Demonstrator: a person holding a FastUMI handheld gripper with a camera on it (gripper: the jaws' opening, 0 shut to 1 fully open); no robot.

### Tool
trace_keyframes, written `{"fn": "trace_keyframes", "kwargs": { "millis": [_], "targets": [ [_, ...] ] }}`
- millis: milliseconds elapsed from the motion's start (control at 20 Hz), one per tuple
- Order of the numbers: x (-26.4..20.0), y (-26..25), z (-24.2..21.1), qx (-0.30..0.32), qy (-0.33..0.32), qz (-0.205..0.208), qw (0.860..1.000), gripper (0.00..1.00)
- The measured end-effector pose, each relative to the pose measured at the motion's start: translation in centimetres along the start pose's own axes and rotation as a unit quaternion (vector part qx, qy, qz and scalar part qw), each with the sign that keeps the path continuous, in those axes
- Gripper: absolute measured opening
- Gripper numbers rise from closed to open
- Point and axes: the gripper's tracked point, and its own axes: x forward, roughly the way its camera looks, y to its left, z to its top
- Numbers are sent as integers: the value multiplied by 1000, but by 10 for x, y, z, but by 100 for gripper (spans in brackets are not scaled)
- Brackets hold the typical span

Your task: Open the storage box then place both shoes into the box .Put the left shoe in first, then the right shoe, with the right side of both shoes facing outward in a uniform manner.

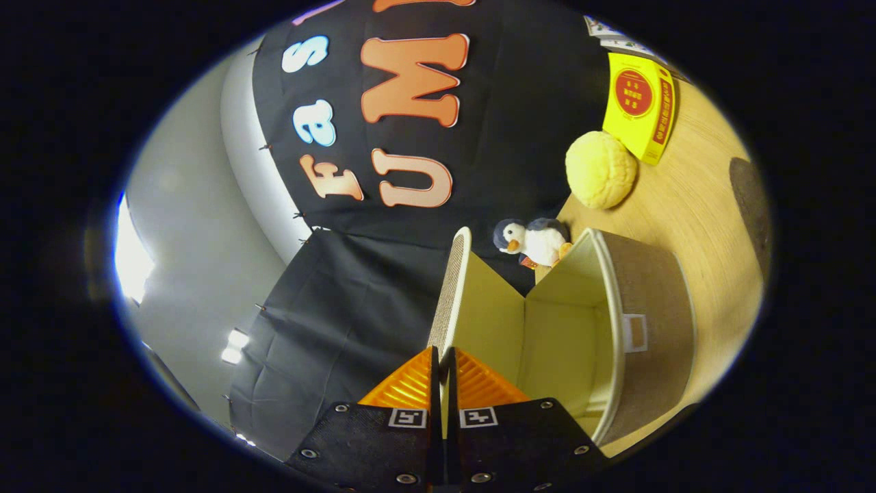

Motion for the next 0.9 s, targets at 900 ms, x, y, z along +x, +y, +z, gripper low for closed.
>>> {"fn": "trace_keyframes", "kwargs": {
  "millis": [900],
  "targets": [
    [164, 7, -165, -160, 147, -124, 968, 5]
  ]
}}
